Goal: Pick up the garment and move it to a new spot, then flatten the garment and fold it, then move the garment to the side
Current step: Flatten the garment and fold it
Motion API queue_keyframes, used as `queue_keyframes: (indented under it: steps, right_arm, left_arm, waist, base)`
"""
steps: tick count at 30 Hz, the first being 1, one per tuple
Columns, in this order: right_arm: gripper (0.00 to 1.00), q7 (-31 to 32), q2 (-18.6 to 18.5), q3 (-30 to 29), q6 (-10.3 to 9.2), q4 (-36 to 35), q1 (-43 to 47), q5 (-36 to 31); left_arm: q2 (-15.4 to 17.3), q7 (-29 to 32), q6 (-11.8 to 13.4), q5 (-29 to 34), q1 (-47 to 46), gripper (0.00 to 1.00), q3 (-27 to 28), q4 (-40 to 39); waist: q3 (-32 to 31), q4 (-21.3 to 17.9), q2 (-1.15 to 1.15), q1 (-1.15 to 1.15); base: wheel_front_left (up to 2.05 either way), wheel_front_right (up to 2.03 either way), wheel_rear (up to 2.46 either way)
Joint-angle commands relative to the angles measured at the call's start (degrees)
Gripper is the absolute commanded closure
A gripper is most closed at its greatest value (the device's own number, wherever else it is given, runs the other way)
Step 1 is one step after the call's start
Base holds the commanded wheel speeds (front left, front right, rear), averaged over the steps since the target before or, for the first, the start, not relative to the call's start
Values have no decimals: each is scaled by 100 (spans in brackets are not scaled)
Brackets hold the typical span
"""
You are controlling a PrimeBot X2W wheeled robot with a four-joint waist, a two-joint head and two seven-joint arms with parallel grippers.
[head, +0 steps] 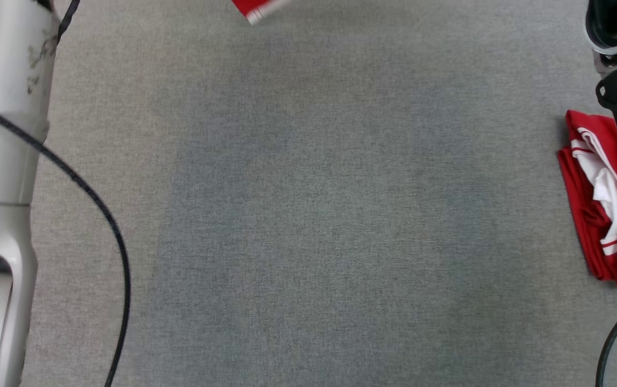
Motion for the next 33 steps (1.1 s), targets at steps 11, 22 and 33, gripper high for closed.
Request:
queue_keyframes:
  steps: [11, 22, 33]
  right_arm:
    - [100, -162, -77, 1414, 6, 987, 640, 757]
    - [100, -154, -626, 1761, 5, -217, 2963, 1305]
    - [100, -154, -578, 526, 3, -1309, 5405, 764]
  left_arm:
    - [-597, -441, -388, -95, 1001, 100, 92, 563]
    - [-597, -436, -141, 173, 4330, 100, 785, -1417]
    - [-263, 233, 118, -71, 7013, 100, 732, -3217]
  waist:
    - [454, 285, 0, 0]
    - [7, 141, 0, 0]
    - [-670, 126, 0, 0]
  base:
    - [0, 0, 0]
    - [0, 0, 0]
    - [0, 0, 0]
